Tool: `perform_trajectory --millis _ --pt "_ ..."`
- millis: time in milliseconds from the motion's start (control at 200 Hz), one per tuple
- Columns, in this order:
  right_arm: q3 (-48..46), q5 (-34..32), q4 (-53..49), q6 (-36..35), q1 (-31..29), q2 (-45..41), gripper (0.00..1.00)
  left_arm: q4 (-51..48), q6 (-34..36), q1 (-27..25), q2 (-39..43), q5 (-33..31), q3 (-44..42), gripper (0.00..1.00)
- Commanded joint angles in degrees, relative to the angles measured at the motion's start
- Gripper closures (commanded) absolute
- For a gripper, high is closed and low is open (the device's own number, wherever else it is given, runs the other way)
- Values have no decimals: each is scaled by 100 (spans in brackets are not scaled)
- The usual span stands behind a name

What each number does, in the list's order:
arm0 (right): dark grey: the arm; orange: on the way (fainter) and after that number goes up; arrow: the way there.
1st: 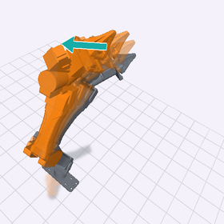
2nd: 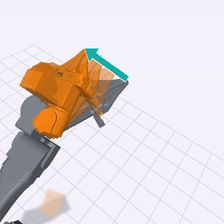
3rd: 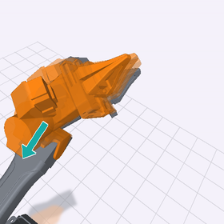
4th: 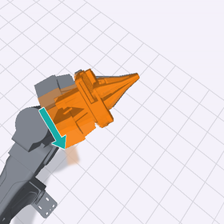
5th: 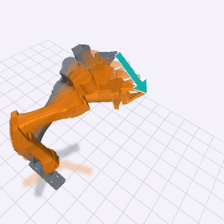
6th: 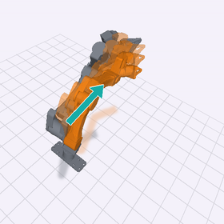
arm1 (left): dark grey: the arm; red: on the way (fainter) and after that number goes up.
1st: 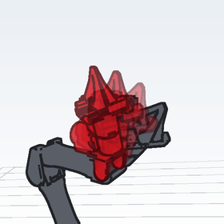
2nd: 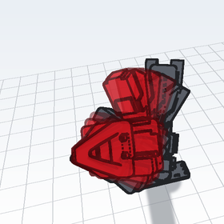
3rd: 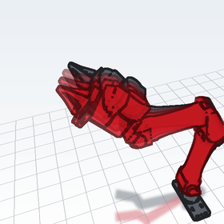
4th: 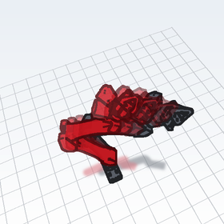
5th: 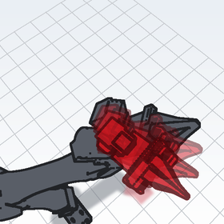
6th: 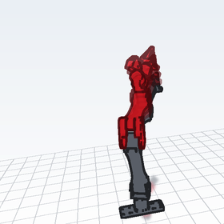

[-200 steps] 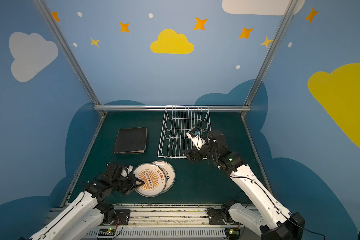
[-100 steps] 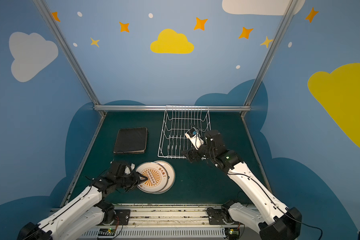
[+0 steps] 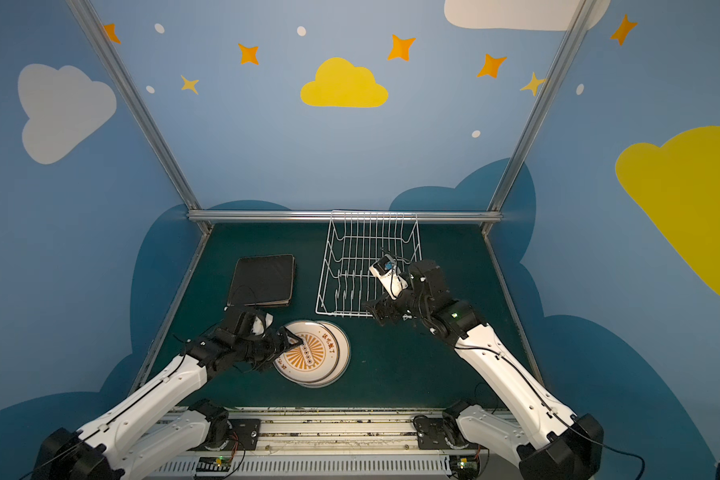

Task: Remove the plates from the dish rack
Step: 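Open the left gripper to release the plate onto the stack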

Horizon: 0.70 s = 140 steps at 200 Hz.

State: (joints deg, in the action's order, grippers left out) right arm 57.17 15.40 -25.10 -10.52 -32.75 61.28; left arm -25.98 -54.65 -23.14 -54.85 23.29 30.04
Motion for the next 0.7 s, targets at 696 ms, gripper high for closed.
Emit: perform_trajectory --millis 696 --pt "31 -81 87 -28 -34 27 9 93 188 -294 -931 -98 289 9"
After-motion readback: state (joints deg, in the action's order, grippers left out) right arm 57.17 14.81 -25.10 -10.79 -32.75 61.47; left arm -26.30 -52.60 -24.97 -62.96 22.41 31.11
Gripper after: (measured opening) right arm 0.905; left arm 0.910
